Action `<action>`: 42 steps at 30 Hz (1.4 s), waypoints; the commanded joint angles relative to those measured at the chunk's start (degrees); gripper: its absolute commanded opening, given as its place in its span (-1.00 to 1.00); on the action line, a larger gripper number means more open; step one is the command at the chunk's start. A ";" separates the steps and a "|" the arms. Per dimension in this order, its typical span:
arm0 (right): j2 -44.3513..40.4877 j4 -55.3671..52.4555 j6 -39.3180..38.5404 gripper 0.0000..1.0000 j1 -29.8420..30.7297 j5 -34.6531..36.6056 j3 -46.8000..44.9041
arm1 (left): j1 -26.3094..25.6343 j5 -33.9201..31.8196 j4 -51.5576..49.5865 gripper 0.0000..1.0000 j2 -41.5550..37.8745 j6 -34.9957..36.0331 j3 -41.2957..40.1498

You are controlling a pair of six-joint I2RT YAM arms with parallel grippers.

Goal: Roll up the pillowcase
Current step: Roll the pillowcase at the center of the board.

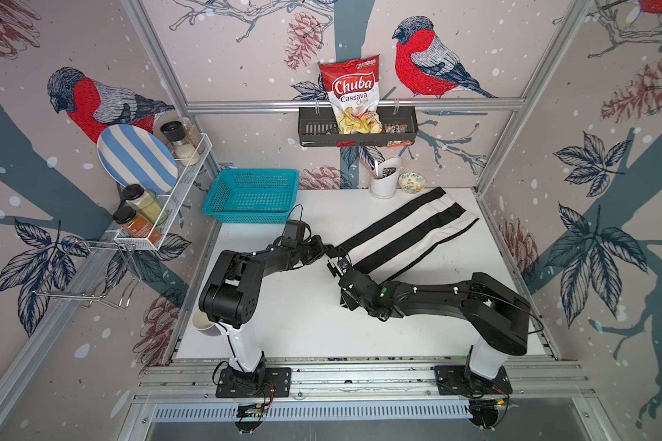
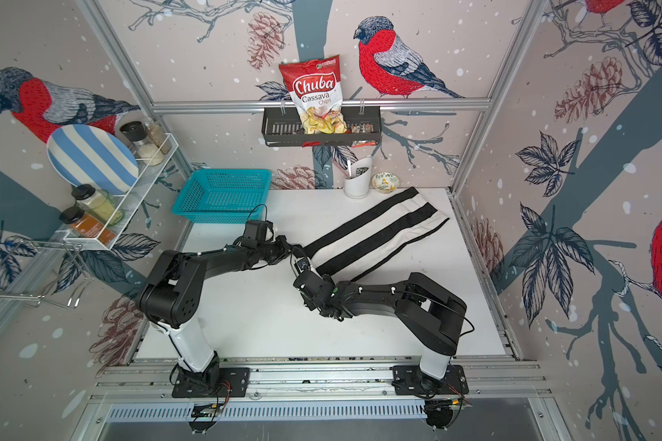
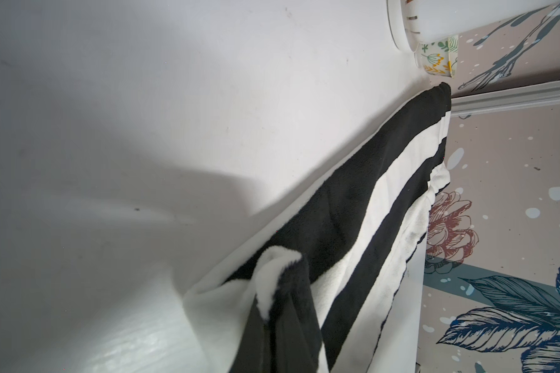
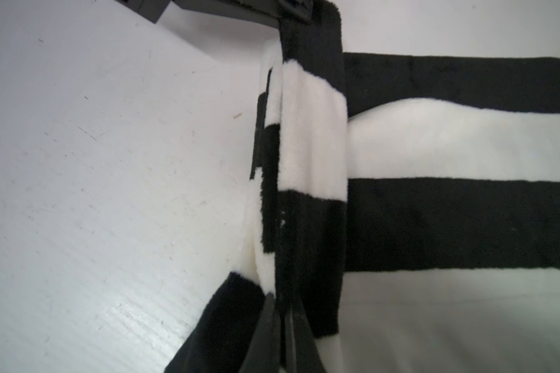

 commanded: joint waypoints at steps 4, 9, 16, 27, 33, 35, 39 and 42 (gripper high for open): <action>2.13 0.43 0.17 -1.00 -0.17 -1.42 -0.39 | 0.27 -0.39 1.95 -0.59 0.28 2.32 -0.69; -1.00 1.10 0.72 -1.00 -1.72 -2.20 -1.94 | 0.48 -0.97 0.46 -0.96 -1.97 2.59 0.04; -7.79 -0.50 -1.33 -1.00 -3.43 -4.25 -1.45 | 0.33 0.58 1.20 -1.00 -2.77 -0.21 1.58; 2.96 -2.40 -0.42 -1.00 5.02 -4.41 7.88 | 3.30 -0.53 -6.06 -1.00 -7.24 5.12 -1.30; 7.70 -3.86 1.80 -0.15 8.24 0.28 11.79 | 4.45 -0.44 -7.02 -1.00 -8.41 7.14 -3.66; 7.27 -4.48 2.34 0.11 9.47 2.13 12.17 | 4.63 -0.44 -7.30 -1.00 -8.20 7.59 -3.75; 6.80 -6.25 3.90 0.13 11.73 4.98 12.63 | 4.74 -0.26 -7.42 -1.00 -7.84 7.99 -3.75; 8.30 -8.04 4.66 0.08 14.49 7.25 13.78 | 4.90 -0.18 -7.64 -1.00 -7.49 8.37 -3.65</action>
